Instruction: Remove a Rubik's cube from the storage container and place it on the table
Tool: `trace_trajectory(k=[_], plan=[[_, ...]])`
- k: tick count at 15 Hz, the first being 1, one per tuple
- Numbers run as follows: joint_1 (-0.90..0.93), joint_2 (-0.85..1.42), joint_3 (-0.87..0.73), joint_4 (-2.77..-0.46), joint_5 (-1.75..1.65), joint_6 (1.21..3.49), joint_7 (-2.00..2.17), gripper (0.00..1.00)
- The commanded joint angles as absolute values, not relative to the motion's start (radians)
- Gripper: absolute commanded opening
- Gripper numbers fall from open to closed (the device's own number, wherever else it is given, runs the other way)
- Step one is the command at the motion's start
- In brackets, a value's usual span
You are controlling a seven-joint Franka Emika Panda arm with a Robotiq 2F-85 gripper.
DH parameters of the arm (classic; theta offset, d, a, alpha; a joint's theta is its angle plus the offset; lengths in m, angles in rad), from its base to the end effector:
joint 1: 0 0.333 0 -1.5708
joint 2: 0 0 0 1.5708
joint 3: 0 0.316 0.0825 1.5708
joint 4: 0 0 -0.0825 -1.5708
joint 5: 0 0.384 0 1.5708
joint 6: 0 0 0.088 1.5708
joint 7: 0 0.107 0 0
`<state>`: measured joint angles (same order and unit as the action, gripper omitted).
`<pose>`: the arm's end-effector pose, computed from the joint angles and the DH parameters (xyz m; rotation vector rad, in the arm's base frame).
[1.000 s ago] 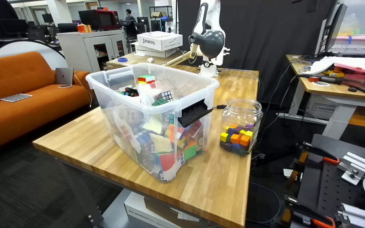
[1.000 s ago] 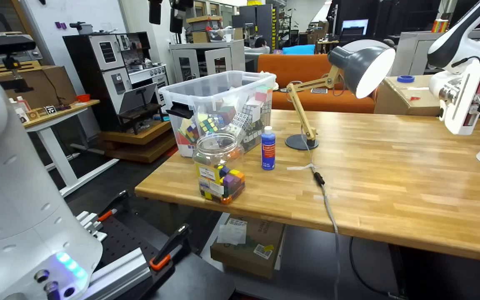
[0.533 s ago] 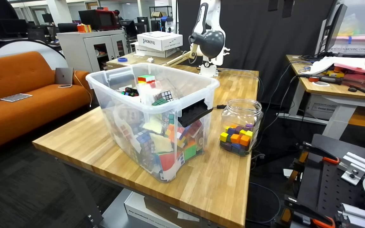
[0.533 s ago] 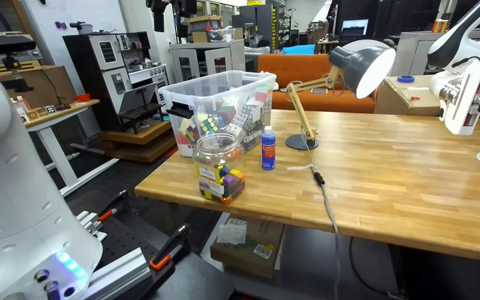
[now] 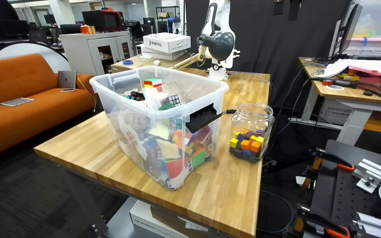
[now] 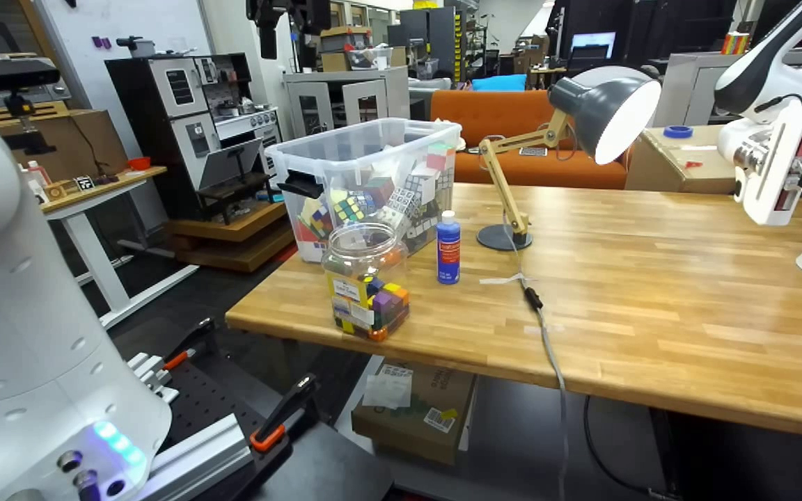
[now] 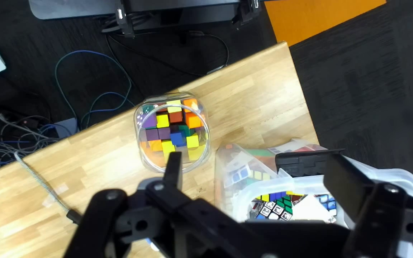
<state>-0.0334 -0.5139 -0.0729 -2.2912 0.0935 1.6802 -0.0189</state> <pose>0.3851 -0.0357 0.5359 -3.0018 0.1367 0.1368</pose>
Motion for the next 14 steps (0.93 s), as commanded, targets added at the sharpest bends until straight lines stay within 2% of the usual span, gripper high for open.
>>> trace_trajectory(k=[1, 4, 8, 14], plan=[[-0.039, -0.513, -0.068, -2.289, 0.095, 1.677, -0.021, 1.0], [-0.036, -0.505, -0.062, -2.283, 0.1, 1.707, -0.016, 1.0], [0.0, -0.444, -0.014, -2.23, 0.1, 1.856, -0.014, 1.0], [0.067, -0.224, 0.082, -2.108, 0.081, 1.983, 0.067, 1.0]])
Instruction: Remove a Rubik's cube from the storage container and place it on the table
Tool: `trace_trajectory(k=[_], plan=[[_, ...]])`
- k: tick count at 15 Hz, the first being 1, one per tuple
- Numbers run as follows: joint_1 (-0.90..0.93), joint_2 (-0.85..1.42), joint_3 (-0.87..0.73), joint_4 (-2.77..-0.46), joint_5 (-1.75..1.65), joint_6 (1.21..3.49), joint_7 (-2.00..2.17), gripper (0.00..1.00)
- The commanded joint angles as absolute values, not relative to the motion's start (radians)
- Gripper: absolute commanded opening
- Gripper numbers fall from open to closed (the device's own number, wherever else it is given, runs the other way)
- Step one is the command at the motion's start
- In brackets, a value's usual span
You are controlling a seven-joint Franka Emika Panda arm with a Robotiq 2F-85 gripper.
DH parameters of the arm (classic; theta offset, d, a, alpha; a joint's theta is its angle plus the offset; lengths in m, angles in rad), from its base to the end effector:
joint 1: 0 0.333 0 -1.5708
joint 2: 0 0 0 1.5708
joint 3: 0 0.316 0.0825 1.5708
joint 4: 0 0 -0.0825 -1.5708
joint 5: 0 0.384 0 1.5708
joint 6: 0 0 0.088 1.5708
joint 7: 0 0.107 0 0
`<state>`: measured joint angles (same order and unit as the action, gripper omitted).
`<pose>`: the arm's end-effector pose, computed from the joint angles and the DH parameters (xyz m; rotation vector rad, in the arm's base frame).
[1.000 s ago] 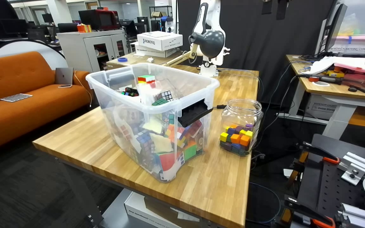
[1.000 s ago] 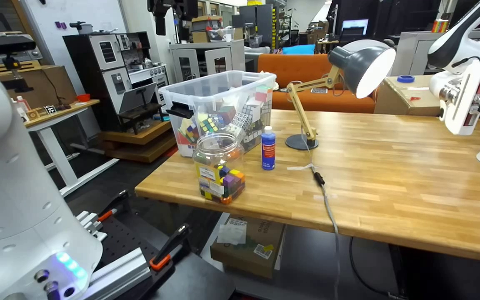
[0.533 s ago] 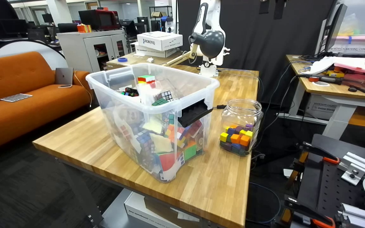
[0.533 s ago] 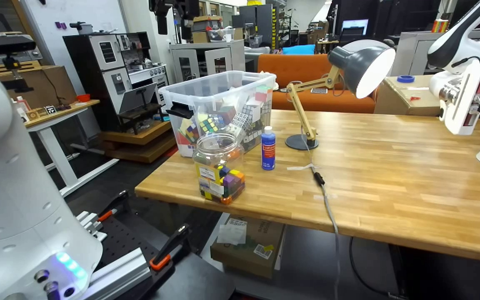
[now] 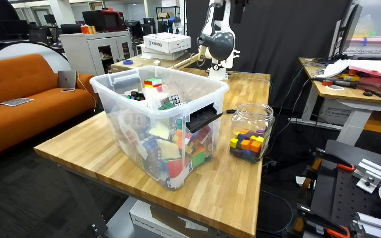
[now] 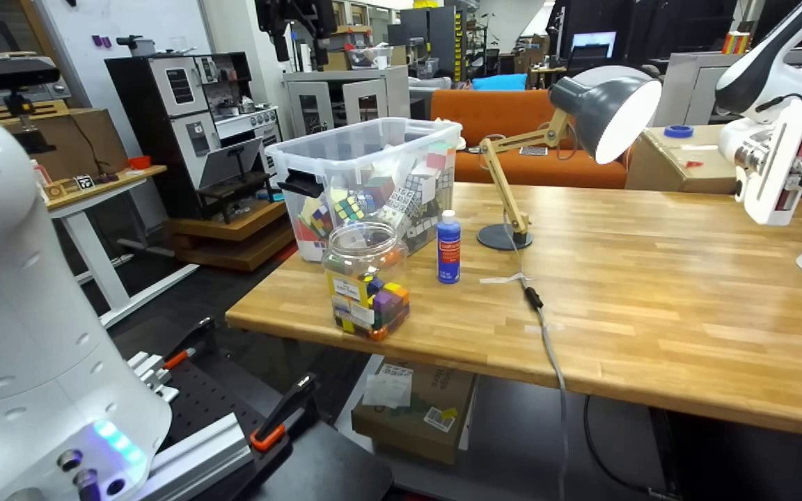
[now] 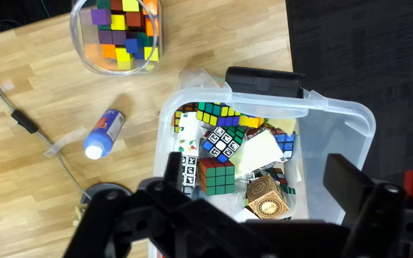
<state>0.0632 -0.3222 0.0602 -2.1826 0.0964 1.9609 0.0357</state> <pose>0.4637 0.0662 0.5305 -3.0577 -0.0816 -0.1443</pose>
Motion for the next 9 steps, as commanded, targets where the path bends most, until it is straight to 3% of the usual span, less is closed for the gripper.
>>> trace_trajectory(k=[1, 9], plan=[[0.069, -0.282, 0.072, -2.163, 0.093, 1.979, 0.049, 1.0], [0.072, -0.276, 0.072, -2.158, 0.093, 1.982, 0.054, 1.0]])
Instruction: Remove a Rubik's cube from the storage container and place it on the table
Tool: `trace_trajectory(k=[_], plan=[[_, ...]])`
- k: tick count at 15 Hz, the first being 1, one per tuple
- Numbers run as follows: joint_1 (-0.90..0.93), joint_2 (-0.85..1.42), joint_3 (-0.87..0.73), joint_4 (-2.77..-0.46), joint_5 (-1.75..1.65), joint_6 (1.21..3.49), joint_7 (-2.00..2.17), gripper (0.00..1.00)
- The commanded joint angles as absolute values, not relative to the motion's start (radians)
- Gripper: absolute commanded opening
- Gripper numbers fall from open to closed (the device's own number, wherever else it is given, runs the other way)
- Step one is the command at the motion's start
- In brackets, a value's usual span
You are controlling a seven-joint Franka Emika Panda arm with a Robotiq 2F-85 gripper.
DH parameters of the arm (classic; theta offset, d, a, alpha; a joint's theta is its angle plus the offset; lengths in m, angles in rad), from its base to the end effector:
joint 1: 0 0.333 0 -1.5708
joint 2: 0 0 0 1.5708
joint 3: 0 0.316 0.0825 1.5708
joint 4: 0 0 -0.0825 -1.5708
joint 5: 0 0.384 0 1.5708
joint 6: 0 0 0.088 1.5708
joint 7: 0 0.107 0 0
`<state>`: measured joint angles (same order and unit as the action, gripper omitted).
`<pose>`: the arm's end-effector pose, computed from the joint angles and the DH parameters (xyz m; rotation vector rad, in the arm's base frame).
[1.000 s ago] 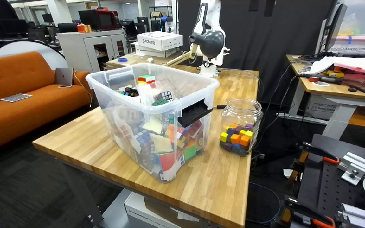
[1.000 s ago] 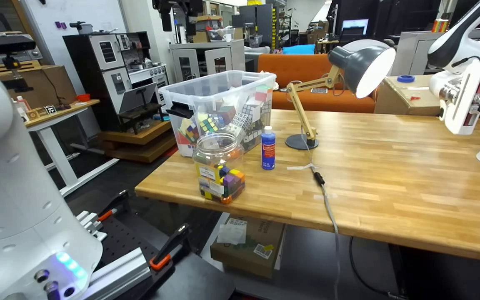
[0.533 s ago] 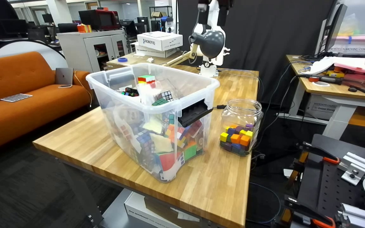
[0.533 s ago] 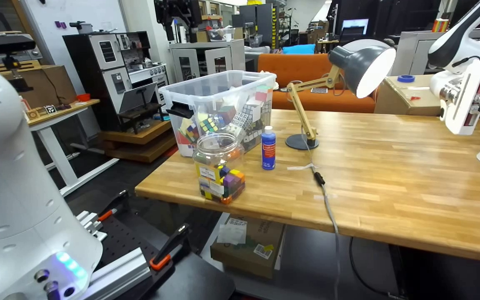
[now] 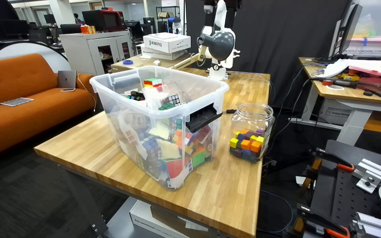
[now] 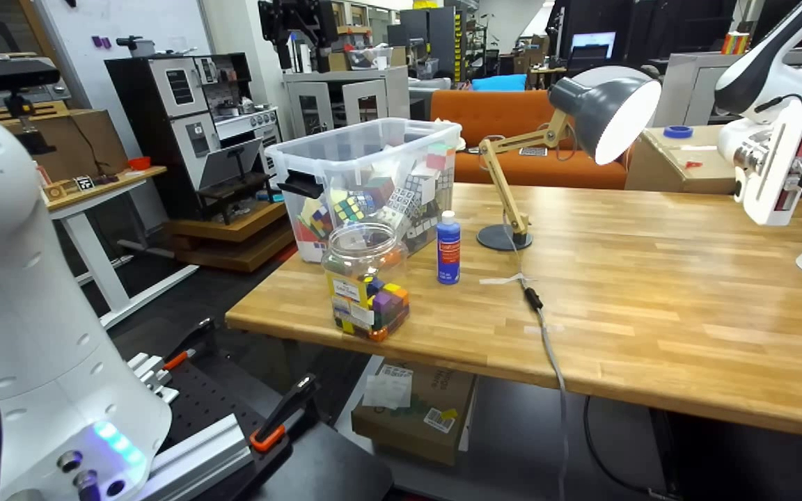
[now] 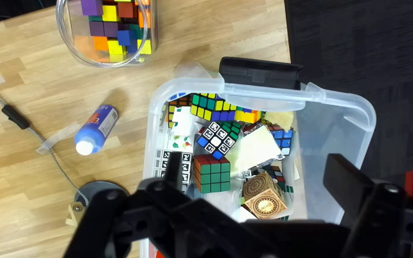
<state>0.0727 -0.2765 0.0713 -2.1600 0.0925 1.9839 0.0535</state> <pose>0.4762 0.0773 0.5220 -3.0606 -0.0855 -0.1425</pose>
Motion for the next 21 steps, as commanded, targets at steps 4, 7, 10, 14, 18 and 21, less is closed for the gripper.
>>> trace_trajectory(k=[4, 7, 10, 14, 18, 21], plan=[[0.06, -0.272, 0.09, -2.154, 0.014, 2.047, 0.114, 1.0], [0.071, -0.232, 0.109, -2.116, -0.04, 2.102, 0.129, 1.0], [0.084, -0.145, 0.135, -2.064, -0.068, 2.15, 0.127, 1.0], [0.089, 0.016, 0.143, -1.949, -0.176, 2.19, 0.185, 1.0], [0.111, 0.154, 0.129, -1.833, -0.202, 2.168, 0.217, 1.0], [0.12, 0.167, 0.121, -1.852, -0.183, 2.193, 0.205, 1.0]])
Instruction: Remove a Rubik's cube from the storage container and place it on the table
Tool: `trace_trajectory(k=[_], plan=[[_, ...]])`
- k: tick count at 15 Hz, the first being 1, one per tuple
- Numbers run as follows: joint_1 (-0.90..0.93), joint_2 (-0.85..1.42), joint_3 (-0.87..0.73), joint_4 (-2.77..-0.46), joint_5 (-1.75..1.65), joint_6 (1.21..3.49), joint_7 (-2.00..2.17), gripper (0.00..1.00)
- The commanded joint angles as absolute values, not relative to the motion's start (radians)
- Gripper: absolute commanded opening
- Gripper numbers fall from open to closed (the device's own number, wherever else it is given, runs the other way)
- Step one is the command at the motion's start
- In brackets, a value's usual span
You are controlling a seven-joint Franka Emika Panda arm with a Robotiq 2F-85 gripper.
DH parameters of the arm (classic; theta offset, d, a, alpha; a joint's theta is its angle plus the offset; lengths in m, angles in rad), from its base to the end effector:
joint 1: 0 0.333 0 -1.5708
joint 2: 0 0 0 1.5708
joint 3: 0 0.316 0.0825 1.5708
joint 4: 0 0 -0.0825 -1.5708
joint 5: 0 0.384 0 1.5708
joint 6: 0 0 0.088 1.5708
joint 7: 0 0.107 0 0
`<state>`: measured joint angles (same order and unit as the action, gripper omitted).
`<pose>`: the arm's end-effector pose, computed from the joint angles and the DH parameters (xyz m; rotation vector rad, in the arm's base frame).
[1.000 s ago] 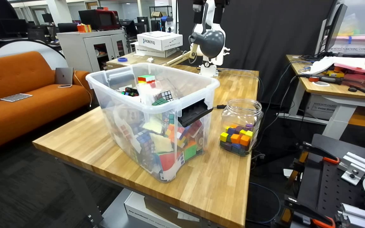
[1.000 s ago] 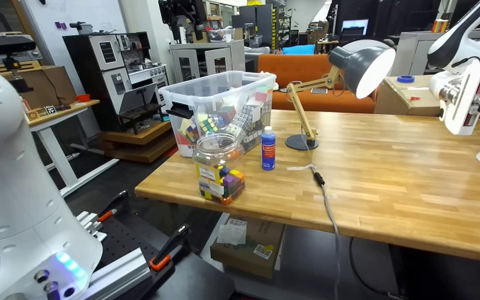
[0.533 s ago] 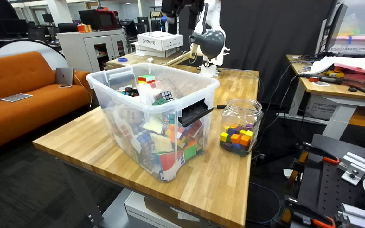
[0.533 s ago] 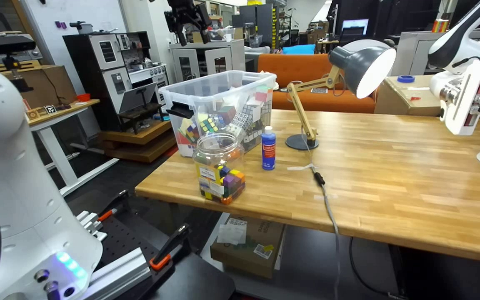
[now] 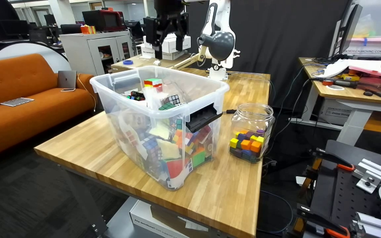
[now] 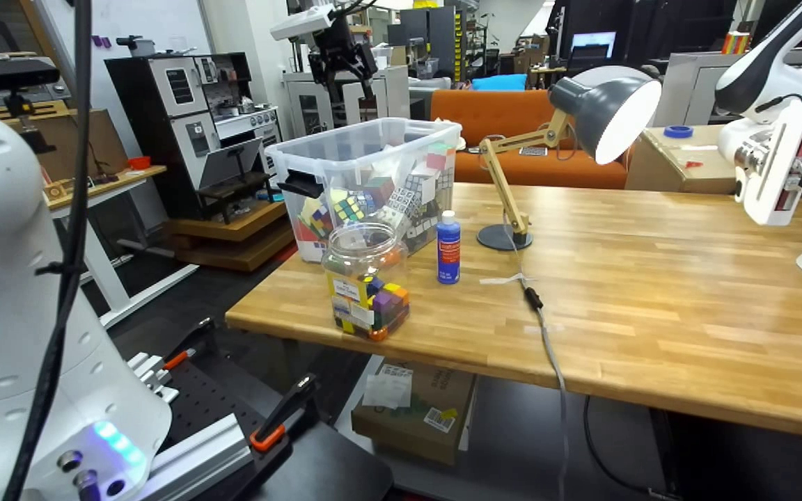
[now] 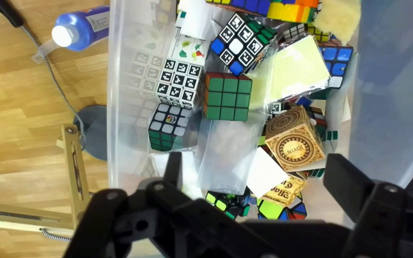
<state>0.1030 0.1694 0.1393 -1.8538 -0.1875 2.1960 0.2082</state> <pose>0.6056 0.1389 0.4480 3.0248 0.1918 0.3061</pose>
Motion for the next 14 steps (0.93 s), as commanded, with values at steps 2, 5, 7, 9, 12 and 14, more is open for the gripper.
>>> trace_trajectory(k=[2, 5, 7, 9, 12, 14], plan=[[0.125, 0.188, 0.119, -1.846, -0.183, 2.196, 0.207, 1.0], [0.125, 0.176, 0.118, -1.846, -0.183, 2.195, 0.207, 1.0], [0.125, 0.175, 0.118, -1.846, -0.183, 2.195, 0.207, 1.0], [0.125, 0.175, 0.118, -1.846, -0.183, 2.195, 0.207, 1.0], [0.133, 0.179, 0.111, -1.85, -0.224, 2.218, 0.229, 1.0], [0.135, 0.202, 0.11, -1.84, -0.231, 2.202, 0.213, 1.0]])
